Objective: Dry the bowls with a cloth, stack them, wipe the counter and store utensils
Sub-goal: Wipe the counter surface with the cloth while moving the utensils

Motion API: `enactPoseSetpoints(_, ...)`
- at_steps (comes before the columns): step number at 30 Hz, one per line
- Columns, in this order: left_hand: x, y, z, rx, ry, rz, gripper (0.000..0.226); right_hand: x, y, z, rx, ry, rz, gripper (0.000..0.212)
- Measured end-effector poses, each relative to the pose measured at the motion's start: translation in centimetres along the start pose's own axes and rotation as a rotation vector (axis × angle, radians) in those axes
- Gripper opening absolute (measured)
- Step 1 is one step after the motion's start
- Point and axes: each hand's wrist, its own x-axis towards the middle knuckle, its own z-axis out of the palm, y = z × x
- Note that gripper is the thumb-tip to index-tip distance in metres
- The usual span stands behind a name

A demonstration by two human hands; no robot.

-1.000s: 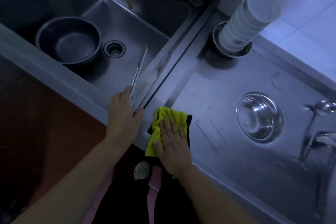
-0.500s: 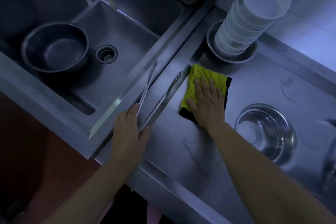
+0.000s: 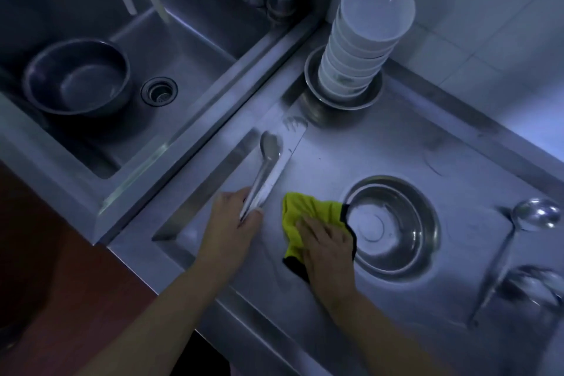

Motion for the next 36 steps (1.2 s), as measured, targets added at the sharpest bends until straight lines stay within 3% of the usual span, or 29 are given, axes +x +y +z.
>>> enactPoseSetpoints(3,-0.5,0.5,0.8,-0.029,-0.001,-0.022,0.034,-1.9,0.2,-0.3,0.0,0.034,-0.042,0.05)
enactPoseSetpoints(6,-1.2,0.2,1.6,-0.039,0.03,-0.083,0.033,-2.6,0.2,-0.7,0.029,0.063,-0.042,0.04)
enactPoseSetpoints(8,-1.6,-0.5,2.0,-0.117,0.044,-0.214,0.026,-2.5,0.2,-1.1,0.13,0.085,-0.004,0.027)
enactPoseSetpoints(11,-1.9,-1.2,1.9,-0.205,0.064,-0.327,0.017,-1.8,-0.1,-2.0,0.423,0.144,0.117,0.035)
enactPoseSetpoints(14,-2.0,-1.6,1.6,-0.147,0.071,-0.327,0.019,-0.7,-1.2,-2.5,0.498,0.208,0.061,0.034)
enactPoseSetpoints(17,-2.3,-2.2,1.5,-0.136,0.02,-0.337,0.017,0.4,-3.2,-1.7,0.402,0.208,-0.143,0.032)
enactPoseSetpoints(21,-2.5,-3.1,0.9,-0.037,-0.013,-0.35,0.023,1.8,-4.5,-0.3,0.214,0.071,-0.303,0.045)
enactPoseSetpoints(28,-2.9,-3.7,-0.2,0.246,-0.116,-0.198,0.019,5.9,-4.5,-0.1,-0.034,-0.132,-0.252,0.049)
enactPoseSetpoints(36,-2.9,-4.1,-3.6,0.296,-0.105,-0.146,0.018,12.9,-1.0,-0.7,-0.2,-0.107,-0.089,0.045)
